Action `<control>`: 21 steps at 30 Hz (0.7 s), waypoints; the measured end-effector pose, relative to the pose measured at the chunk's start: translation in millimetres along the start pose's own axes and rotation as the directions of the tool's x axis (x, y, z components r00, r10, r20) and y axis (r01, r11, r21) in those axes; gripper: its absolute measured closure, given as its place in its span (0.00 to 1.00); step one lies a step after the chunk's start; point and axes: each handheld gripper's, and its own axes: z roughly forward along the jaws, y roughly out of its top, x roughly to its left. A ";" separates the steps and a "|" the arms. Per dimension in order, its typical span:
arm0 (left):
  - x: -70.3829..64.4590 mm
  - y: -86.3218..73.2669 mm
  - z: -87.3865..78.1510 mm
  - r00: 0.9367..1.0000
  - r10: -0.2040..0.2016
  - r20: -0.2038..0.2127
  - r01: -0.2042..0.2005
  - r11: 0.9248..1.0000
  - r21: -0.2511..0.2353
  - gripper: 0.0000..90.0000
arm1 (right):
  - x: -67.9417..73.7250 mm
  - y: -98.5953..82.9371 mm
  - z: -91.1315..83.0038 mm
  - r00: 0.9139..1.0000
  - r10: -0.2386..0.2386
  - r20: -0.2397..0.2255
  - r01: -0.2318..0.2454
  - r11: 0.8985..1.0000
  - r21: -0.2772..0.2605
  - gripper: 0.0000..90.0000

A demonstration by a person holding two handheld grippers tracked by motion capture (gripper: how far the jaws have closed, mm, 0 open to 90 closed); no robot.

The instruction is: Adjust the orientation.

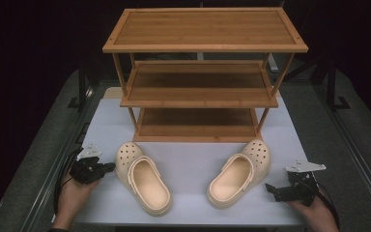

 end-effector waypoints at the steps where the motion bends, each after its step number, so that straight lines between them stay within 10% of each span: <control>1: -0.5 2.6 1.4 1.000 0.006 0.001 -0.006 1.000 0.002 1.00 | 0.1 0.0 0.1 1.000 0.001 0.000 -0.001 1.000 -0.001 0.00; 21: -11.6 36.6 31.2 0.998 0.060 0.037 -0.060 0.998 0.017 1.00 | 0.0 0.0 0.1 1.000 0.001 0.000 -0.001 1.000 -0.001 0.00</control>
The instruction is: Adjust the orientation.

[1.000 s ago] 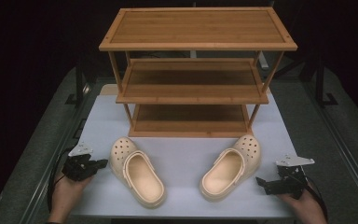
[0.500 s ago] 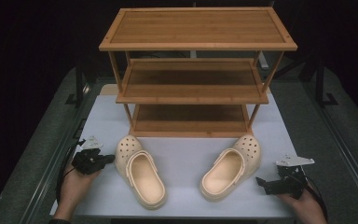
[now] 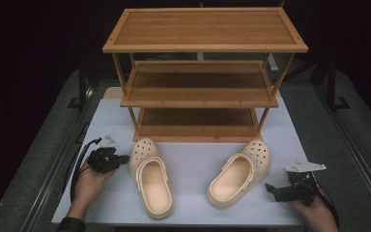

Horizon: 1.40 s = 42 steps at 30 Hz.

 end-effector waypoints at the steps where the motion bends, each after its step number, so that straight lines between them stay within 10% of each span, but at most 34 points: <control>1: 0.0 0.9 0.8 1.000 0.003 0.003 -0.003 1.000 0.000 1.00 | 0.0 0.0 0.0 1.000 0.000 0.000 0.000 1.000 0.000 0.00; 42: -24.3 51.8 46.8 0.995 0.065 0.079 -0.065 0.998 -0.002 1.00 | -0.1 0.0 0.0 1.000 0.000 0.000 0.000 1.000 0.000 0.00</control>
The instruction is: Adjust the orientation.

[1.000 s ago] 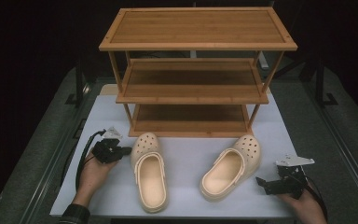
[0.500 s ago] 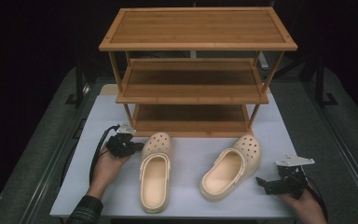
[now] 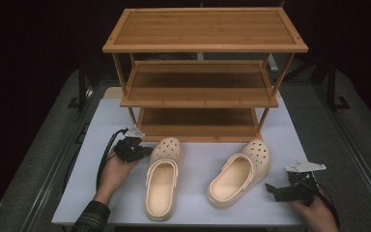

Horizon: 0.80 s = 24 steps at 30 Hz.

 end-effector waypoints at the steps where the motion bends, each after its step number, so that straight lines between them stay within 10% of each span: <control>1: -0.6 1.4 0.9 1.000 0.004 0.004 -0.004 1.000 0.003 1.00 | 0.0 0.0 0.0 1.000 0.000 0.000 0.000 1.000 0.000 0.00; 12: -8.0 12.2 10.8 1.000 0.020 0.021 -0.020 1.000 -0.010 1.00 | -0.1 -0.1 0.0 1.000 0.000 -0.001 0.000 1.000 -0.001 0.00; 24: -1.9 -6.7 -22.6 1.000 -0.021 0.014 0.021 0.998 -0.058 0.98 | 0.0 -0.2 -0.1 1.000 0.000 -0.001 0.000 1.000 -0.002 0.00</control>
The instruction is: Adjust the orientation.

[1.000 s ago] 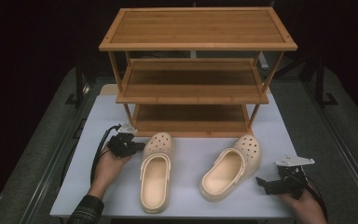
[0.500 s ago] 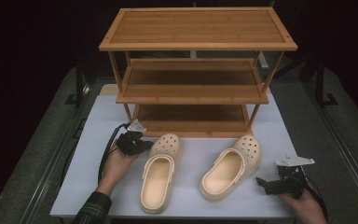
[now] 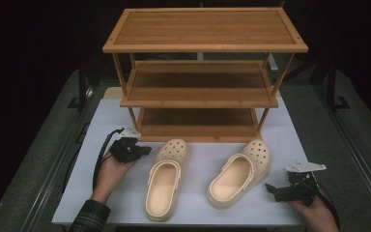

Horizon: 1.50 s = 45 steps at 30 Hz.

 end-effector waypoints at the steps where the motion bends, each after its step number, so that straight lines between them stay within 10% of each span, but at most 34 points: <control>1: 0.0 -1.7 -2.5 1.000 0.001 0.001 -0.001 1.000 0.004 0.93 | 0.0 0.0 0.0 1.000 0.000 0.000 0.000 1.000 0.000 0.00; 18: -6.8 -64.8 -53.8 0.991 -0.039 -0.130 0.039 0.999 -0.002 0.39 | 0.0 0.1 -0.1 1.000 0.000 0.000 0.000 1.000 0.001 0.00; 28: -9.6 -104.5 -51.2 0.989 -0.042 -0.145 0.055 0.994 0.091 0.02 | 0.1 0.3 -0.2 1.000 0.000 0.001 0.000 1.000 0.003 0.00; 45: -9.5 -122.8 -49.6 0.990 -0.034 -0.139 0.035 0.999 0.007 0.00 | -3.3 3.3 -1.3 1.000 0.019 -0.019 -0.018 1.000 0.018 0.02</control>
